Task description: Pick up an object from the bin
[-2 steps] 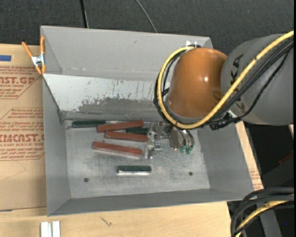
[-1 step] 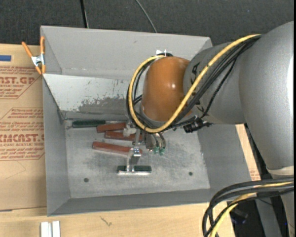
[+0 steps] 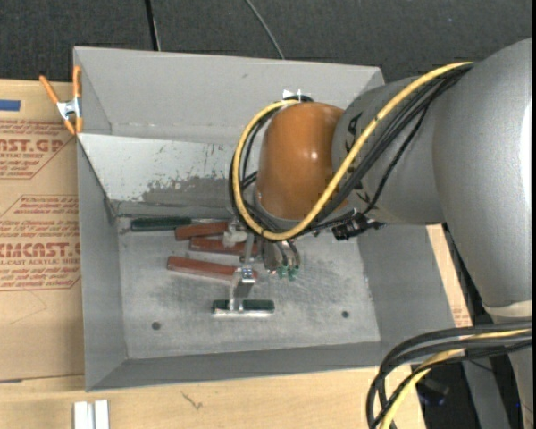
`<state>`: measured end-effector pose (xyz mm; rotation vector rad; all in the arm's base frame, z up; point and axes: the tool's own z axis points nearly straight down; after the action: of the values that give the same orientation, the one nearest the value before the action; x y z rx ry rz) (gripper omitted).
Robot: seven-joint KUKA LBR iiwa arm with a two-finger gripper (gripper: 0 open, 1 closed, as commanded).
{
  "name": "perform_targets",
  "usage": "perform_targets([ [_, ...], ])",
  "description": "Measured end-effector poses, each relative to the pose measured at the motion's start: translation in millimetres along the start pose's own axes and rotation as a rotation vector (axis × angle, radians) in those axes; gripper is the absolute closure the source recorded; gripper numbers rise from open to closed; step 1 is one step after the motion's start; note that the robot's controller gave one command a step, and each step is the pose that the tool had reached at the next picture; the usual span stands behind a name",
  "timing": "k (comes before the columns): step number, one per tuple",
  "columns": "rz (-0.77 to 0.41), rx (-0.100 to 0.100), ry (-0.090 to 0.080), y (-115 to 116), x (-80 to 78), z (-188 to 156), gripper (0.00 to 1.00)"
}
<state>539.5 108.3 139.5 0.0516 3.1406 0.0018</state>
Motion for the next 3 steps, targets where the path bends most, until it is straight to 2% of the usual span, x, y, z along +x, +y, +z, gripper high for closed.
perform_targets([
  [1,-0.208,-0.006,-0.036,-6.1,6.1,57.3,1.00],
  [2,-0.208,-0.006,-0.036,-6.1,6.2,57.3,1.00],
  [3,-0.218,0.001,0.001,-15.0,-0.4,14.2,1.00],
])
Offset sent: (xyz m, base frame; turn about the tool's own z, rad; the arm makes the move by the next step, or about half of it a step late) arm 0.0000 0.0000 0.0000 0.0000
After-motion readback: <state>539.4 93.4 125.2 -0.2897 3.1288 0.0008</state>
